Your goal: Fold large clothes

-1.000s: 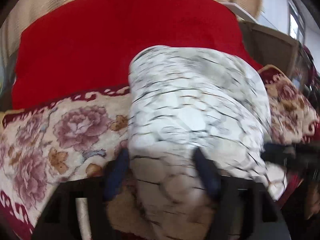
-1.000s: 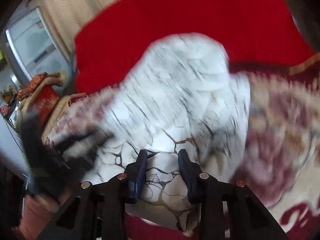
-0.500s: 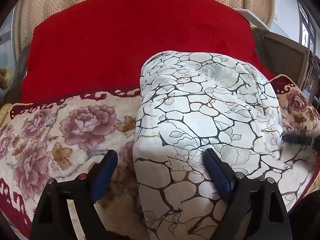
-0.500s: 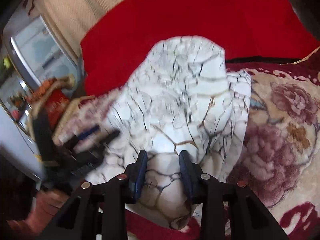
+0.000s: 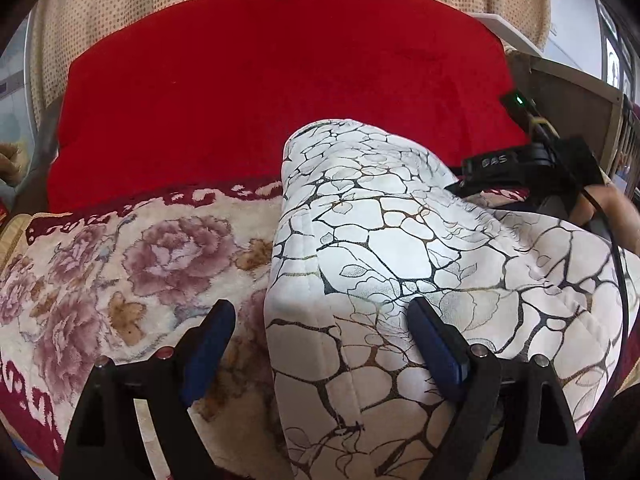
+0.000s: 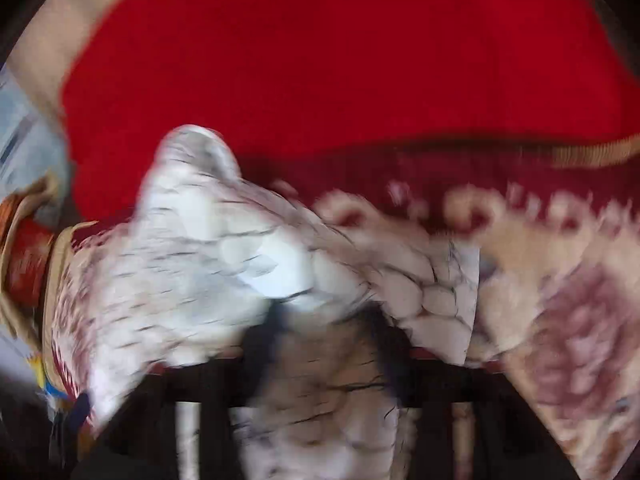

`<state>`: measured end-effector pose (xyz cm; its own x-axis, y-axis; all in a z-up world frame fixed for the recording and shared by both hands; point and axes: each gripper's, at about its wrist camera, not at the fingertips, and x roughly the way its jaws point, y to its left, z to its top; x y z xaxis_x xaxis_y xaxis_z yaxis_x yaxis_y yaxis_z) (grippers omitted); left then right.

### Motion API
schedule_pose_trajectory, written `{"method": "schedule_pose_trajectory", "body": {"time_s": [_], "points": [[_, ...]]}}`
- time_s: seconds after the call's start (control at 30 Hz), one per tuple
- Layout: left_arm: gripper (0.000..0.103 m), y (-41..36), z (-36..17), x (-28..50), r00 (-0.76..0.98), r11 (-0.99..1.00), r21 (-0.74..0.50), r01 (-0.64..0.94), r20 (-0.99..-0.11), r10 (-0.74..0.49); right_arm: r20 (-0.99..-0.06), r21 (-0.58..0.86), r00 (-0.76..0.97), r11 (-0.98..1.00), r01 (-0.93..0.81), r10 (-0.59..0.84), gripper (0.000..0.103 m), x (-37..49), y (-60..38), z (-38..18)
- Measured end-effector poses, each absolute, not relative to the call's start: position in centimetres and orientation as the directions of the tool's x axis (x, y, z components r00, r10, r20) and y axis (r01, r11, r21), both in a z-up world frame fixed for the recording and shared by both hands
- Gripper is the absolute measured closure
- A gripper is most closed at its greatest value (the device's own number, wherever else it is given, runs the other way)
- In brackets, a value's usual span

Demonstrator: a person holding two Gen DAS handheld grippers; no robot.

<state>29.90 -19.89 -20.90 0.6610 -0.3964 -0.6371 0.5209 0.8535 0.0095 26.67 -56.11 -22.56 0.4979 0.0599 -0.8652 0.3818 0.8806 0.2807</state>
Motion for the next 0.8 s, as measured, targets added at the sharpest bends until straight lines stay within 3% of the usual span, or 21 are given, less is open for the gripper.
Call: {"method": "schedule_pose_trajectory", "body": {"time_s": [0.03, 0.13, 0.23, 0.33, 0.43, 0.5, 0.7, 0.8], "points": [[0.015, -19.9, -20.8, 29.8, 0.661, 0.854, 0.010, 0.520, -0.638, -0.395, -0.857, 0.307, 0.512, 0.850, 0.427, 0.052, 0.008, 26.1, -57.4, -23.2], [0.015, -19.8, -20.9, 29.7, 0.667, 0.856, 0.019, 0.517, -0.635, -0.389, -0.813, 0.421, 0.571, 0.793, 0.441, 0.114, 0.009, 24.0, -58.9, -22.9], [0.015, -19.7, -20.9, 29.6, 0.673, 0.858, 0.026, 0.512, -0.633, -0.383, -0.765, 0.383, 0.642, 0.831, 0.404, 0.040, 0.021, 21.1, -58.1, -20.0], [0.015, -19.5, -20.9, 29.5, 0.680, 0.865, 0.025, 0.501, -0.630, -0.376, -0.692, 0.343, 0.721, 0.864, 0.369, -0.034, 0.025, 17.3, -56.4, -15.5], [0.015, -19.4, -20.6, 29.2, 0.690, 0.871, 0.037, 0.490, -0.627, -0.361, -0.645, 0.293, 0.763, 0.909, 0.295, -0.039, 0.044, 15.0, -53.4, -12.2], [0.014, -19.2, -20.1, 28.9, 0.698, 0.875, 0.046, 0.482, -0.624, -0.352, -0.629, 0.270, 0.777, 0.930, 0.249, -0.025, 0.050, 13.6, -51.2, -11.0], [0.014, -17.0, -17.4, 27.7, 0.753, 0.893, 0.071, 0.445, -0.569, -0.331, -0.660, 0.232, 0.749, 0.964, 0.133, 0.055, 0.058, 10.7, -44.8, -12.5], [0.013, -16.9, -18.2, 28.1, 0.745, 0.895, 0.095, 0.436, -0.596, -0.300, -0.750, 0.188, 0.661, 0.970, 0.157, 0.038, 0.062, 10.9, -43.5, -17.5]]}}
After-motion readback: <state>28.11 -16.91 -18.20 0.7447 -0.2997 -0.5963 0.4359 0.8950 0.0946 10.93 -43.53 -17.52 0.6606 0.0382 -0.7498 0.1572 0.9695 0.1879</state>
